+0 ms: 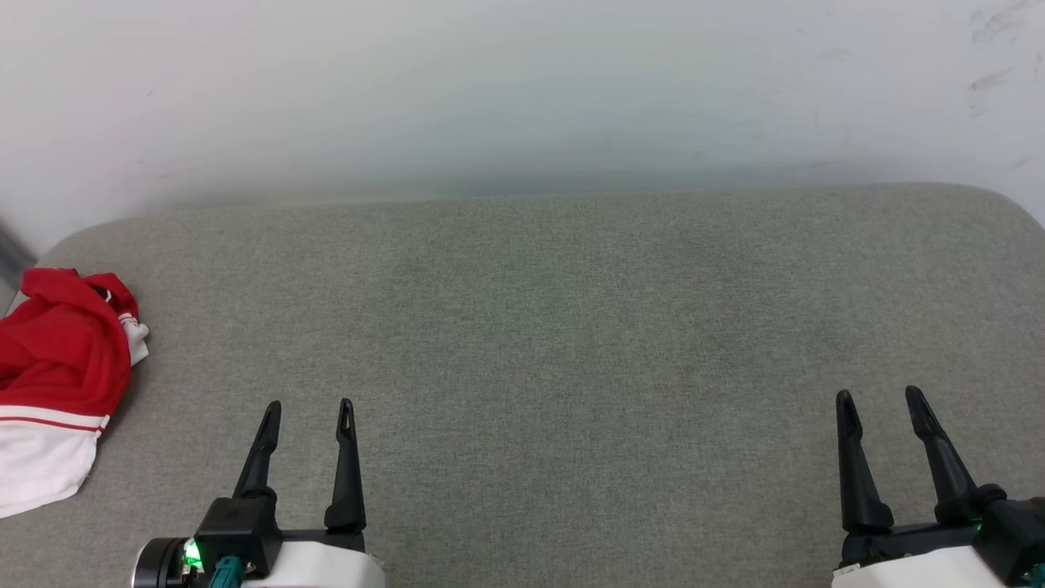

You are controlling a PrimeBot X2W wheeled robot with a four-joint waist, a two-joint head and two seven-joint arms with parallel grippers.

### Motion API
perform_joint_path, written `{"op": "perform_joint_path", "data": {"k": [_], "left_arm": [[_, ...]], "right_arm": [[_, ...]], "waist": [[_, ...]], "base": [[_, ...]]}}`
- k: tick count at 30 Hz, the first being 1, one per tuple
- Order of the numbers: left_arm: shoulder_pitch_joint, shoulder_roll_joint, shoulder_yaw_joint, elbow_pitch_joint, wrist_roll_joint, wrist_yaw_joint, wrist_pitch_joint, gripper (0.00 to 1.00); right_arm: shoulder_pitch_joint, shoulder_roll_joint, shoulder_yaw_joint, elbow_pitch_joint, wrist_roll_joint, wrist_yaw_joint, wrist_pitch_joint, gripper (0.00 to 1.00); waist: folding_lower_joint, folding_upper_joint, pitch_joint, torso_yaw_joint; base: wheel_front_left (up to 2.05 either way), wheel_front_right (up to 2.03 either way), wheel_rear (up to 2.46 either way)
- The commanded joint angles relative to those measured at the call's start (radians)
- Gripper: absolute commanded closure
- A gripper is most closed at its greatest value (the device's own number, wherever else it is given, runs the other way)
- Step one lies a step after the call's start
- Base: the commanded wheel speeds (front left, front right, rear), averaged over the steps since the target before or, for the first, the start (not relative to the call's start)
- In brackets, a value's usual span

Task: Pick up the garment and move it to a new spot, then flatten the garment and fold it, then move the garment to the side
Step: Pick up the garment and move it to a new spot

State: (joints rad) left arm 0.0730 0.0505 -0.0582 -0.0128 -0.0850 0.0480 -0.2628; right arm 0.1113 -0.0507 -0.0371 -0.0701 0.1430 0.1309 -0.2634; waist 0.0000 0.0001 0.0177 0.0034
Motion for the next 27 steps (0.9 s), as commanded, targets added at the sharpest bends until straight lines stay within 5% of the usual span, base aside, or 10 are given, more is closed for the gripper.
{"op": "perform_joint_path", "data": {"k": [1,12,27], "left_arm": [[0.001,0.000,0.002,0.002,-0.001,-0.003,-0.003,0.00],[-0.014,0.000,0.008,0.002,0.001,-0.003,-0.003,0.00],[-0.012,0.000,0.027,0.007,-0.013,0.003,-0.003,0.00]], "right_arm": [[0.010,0.001,0.001,0.001,0.006,0.000,-0.002,0.00],[0.016,0.001,0.004,-0.005,0.002,0.000,-0.002,0.00],[0.025,0.001,0.013,-0.005,-0.004,0.000,-0.002,0.00]], "waist": [[0.0000,-0.0001,0.000,0.001],[0.0000,-0.0001,0.004,0.068],[0.0000,-0.0001,0.007,0.274]], "base": [[0.00,0.00,0.00],[0.00,0.00,0.00],[0.00,0.00,0.00]]}}
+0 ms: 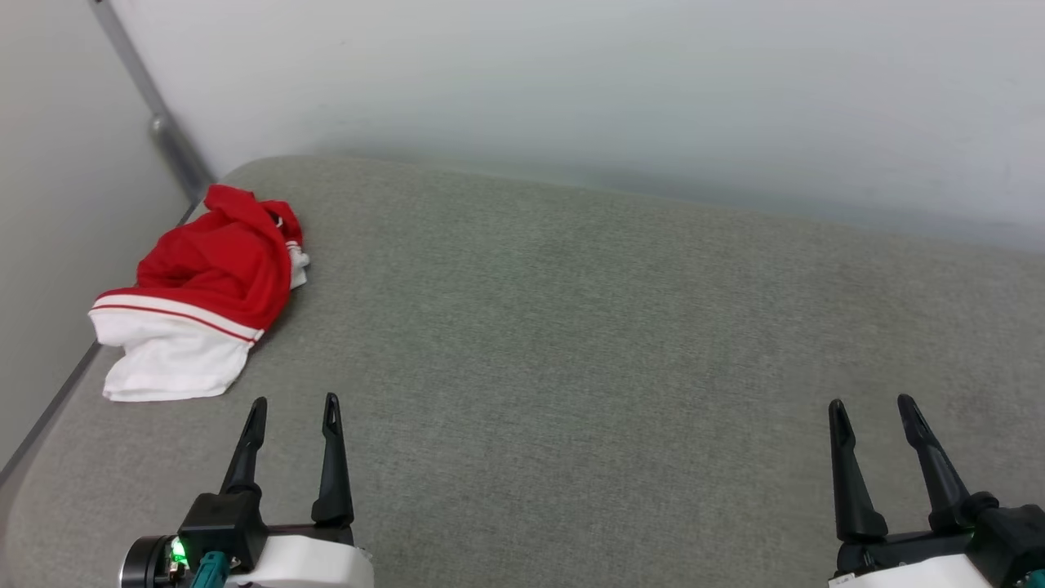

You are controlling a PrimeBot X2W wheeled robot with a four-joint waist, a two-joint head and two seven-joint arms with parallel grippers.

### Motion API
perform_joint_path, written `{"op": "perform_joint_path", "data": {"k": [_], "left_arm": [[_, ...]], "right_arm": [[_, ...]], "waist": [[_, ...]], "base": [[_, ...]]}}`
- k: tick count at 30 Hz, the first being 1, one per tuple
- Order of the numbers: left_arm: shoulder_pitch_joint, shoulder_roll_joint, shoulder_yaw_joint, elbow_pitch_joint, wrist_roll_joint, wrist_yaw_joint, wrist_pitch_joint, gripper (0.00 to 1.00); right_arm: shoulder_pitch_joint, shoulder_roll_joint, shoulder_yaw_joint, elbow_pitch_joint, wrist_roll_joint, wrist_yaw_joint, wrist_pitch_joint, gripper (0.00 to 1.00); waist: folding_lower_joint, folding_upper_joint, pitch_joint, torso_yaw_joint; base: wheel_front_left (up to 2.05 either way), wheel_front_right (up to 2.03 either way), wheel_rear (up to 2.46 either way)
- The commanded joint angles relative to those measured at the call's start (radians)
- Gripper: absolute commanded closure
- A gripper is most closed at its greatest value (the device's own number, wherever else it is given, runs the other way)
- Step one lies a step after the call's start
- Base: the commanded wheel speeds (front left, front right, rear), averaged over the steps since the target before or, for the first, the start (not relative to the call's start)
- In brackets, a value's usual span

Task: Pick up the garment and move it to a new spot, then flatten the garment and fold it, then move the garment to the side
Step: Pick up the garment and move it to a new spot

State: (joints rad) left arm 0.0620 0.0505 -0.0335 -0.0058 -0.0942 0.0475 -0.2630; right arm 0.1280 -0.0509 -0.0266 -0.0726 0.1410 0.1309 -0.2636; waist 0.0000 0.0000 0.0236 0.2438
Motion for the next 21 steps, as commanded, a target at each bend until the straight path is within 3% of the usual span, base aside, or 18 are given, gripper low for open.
{"op": "perform_joint_path", "data": {"k": [1,13,21], "left_arm": [[-0.001,0.000,0.004,0.000,-0.004,0.005,-0.003,0.00],[-0.006,0.000,0.017,0.000,-0.016,0.011,-0.003,0.00],[0.009,-0.001,0.030,0.002,-0.031,0.016,-0.003,0.00]], "right_arm": [[0.007,0.001,0.003,-0.003,-0.003,0.000,-0.002,0.00],[0.012,0.001,0.001,-0.007,-0.010,0.000,-0.002,0.00],[0.001,0.001,0.007,-0.004,-0.008,0.000,-0.002,0.00]], "waist": [[0.0000,0.0000,0.002,0.047],[0.0000,0.0000,0.008,0.196],[0.0000,0.0000,0.013,0.242]], "base": [[0.00,0.00,0.00],[0.00,0.00,0.00],[0.00,0.00,0.00]]}}
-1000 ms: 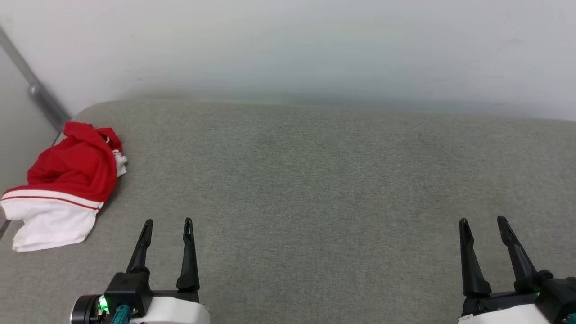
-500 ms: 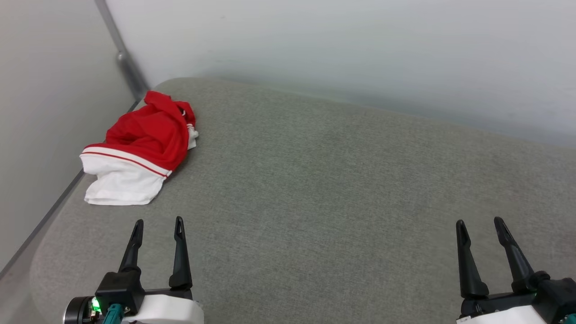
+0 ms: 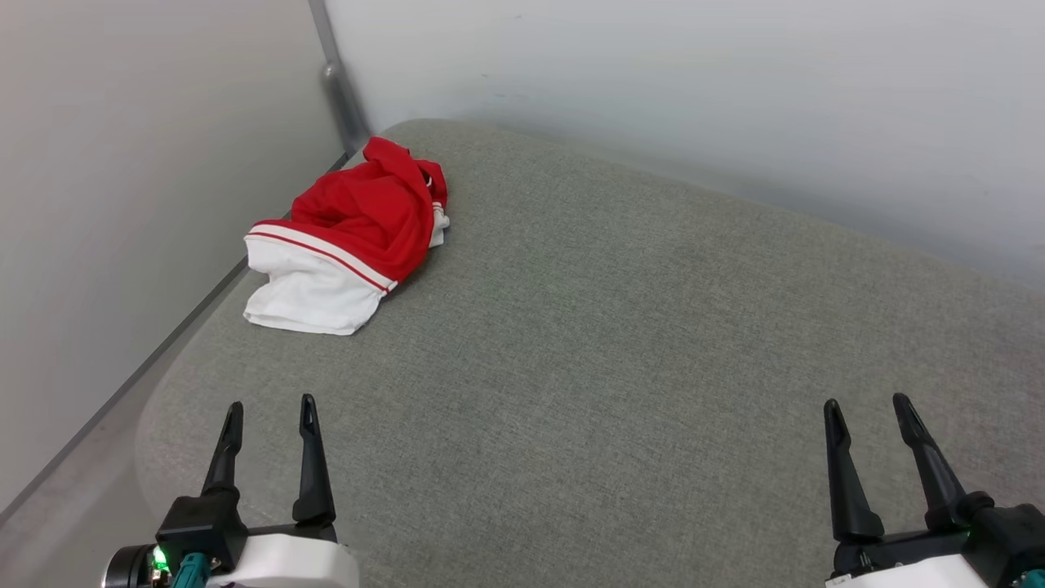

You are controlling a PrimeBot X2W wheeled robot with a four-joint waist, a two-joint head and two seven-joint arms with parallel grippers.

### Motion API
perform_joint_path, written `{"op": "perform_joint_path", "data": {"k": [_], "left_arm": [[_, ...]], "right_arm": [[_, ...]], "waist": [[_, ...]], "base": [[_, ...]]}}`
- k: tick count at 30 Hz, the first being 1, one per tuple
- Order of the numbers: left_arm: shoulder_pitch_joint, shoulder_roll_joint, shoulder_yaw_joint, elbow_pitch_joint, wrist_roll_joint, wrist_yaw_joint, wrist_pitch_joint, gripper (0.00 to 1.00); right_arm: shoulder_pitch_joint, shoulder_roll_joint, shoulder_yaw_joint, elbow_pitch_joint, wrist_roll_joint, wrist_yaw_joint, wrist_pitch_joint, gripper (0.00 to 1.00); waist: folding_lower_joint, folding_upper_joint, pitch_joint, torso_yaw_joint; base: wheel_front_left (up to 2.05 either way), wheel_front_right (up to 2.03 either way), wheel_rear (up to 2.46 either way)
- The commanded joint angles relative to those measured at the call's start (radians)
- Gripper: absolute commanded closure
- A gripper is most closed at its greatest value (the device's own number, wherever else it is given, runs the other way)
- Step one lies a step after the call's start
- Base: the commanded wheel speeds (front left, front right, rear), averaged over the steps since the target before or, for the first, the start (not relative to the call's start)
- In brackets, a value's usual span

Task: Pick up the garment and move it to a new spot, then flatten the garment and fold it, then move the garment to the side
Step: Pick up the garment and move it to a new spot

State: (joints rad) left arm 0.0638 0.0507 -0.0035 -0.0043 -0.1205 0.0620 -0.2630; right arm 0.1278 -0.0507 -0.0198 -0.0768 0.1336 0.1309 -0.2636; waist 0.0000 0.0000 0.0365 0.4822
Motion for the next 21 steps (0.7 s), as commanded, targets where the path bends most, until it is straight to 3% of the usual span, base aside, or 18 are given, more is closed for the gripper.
{"op": "perform_joint_path", "data": {"k": [1,9,16,21], "left_arm": [[0.008,-0.001,0.002,0.003,-0.005,0.000,-0.003,0.00],[-0.041,-0.001,0.025,0.021,-0.018,-0.018,-0.003,0.00],[-0.241,0.002,0.184,0.088,-0.077,-0.113,-0.003,0.00],[-0.446,0.048,0.299,0.147,-0.094,-0.160,-0.003,0.00]], "right_arm": [[0.002,0.001,0.001,0.000,0.000,0.000,-0.002,0.00],[-0.011,0.001,0.005,-0.005,-0.012,0.000,-0.002,0.00],[-0.053,0.001,0.002,-0.021,-0.059,0.000,-0.002,0.00],[-0.110,0.001,-0.015,-0.043,-0.109,0.000,-0.002,0.00]], "waist": [[0.0000,0.0000,0.000,0.005],[0.0000,0.0000,0.016,-0.008],[0.0000,0.0000,0.100,-0.043],[0.0000,0.0000,0.215,-0.082]], "base": [[0.00,0.00,0.00],[0.00,0.00,0.00],[0.00,0.00,0.00],[0.00,0.00,0.00]]}}
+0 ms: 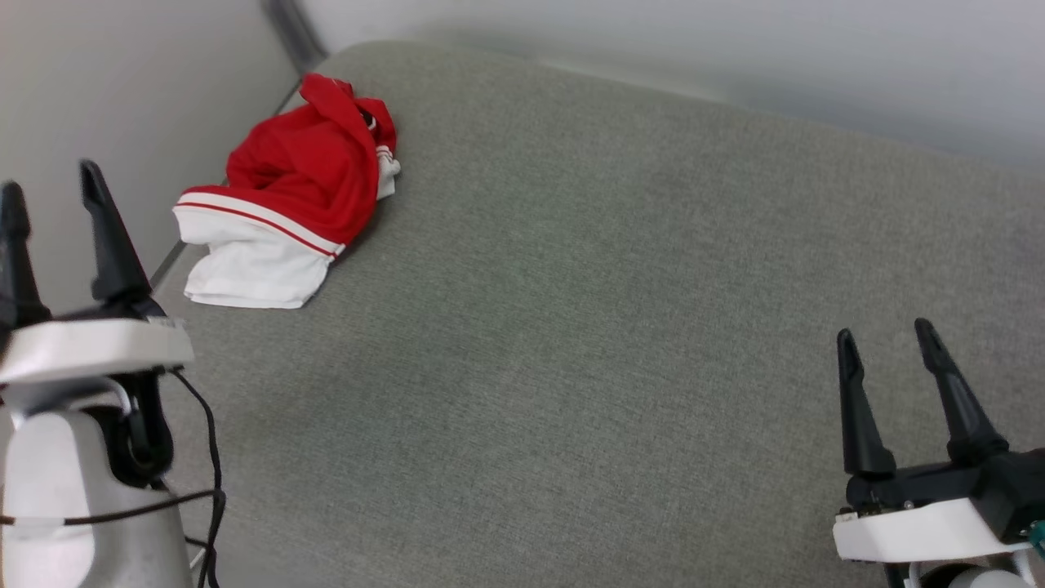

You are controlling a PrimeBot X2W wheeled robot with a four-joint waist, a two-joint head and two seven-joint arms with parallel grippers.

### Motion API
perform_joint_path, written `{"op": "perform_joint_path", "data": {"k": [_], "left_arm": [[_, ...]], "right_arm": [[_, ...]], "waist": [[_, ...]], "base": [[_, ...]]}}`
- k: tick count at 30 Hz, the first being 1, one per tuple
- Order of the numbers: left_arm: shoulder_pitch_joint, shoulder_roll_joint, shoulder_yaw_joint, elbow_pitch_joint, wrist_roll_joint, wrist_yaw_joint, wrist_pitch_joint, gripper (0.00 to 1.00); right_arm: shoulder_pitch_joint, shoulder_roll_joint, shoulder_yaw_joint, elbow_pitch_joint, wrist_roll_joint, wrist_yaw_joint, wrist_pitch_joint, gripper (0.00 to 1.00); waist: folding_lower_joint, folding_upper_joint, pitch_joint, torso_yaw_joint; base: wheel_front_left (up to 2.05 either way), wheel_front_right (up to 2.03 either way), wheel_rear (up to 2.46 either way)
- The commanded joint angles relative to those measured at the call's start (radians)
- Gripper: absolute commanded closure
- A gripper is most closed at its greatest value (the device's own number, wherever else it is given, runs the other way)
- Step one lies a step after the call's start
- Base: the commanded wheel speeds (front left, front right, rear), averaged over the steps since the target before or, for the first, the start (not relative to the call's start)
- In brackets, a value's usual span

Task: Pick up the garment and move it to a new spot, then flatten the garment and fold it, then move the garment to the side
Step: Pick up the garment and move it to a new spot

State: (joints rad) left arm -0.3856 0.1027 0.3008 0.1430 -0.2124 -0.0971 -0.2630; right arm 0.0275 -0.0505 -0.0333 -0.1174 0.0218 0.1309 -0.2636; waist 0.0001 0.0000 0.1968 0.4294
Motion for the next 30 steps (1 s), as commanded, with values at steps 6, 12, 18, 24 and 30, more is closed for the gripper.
{"op": "perform_joint_path", "data": {"k": [6,12,18,24,30], "left_arm": [[-0.212,0.080,0.069,0.093,-0.051,-0.026,-0.003,0.00],[-0.368,0.225,0.044,0.213,-0.130,-0.032,-0.003,0.00],[-0.483,0.387,-0.060,0.331,-0.258,-0.032,0.066,0.00],[-0.550,0.534,-0.205,0.427,-0.398,-0.032,0.297,0.00],[-0.575,0.634,-0.325,0.476,-0.568,-0.032,0.612,0.00]], "right_arm": [[-0.074,0.001,-0.019,-0.032,-0.044,0.000,-0.002,0.00],[-0.122,-0.009,-0.027,-0.071,-0.065,0.000,-0.002,0.00],[-0.151,-0.032,-0.037,-0.113,-0.074,0.000,-0.002,0.00],[-0.157,-0.051,-0.044,-0.149,-0.079,0.000,-0.002,0.00],[-0.165,-0.068,-0.049,-0.180,-0.085,0.000,-0.002,0.00]], "waist": [[-0.0001,0.0000,0.185,-0.079],[-0.0001,0.0000,0.286,-0.124],[-0.0001,0.0000,0.362,-0.154],[-0.0001,0.0000,0.409,-0.177],[-0.0001,0.0000,0.452,-0.192]], "base": [[0.00,0.00,0.00],[0.00,0.00,0.00],[0.00,0.00,0.00],[0.00,0.00,0.00],[0.00,0.00,0.00]]}}
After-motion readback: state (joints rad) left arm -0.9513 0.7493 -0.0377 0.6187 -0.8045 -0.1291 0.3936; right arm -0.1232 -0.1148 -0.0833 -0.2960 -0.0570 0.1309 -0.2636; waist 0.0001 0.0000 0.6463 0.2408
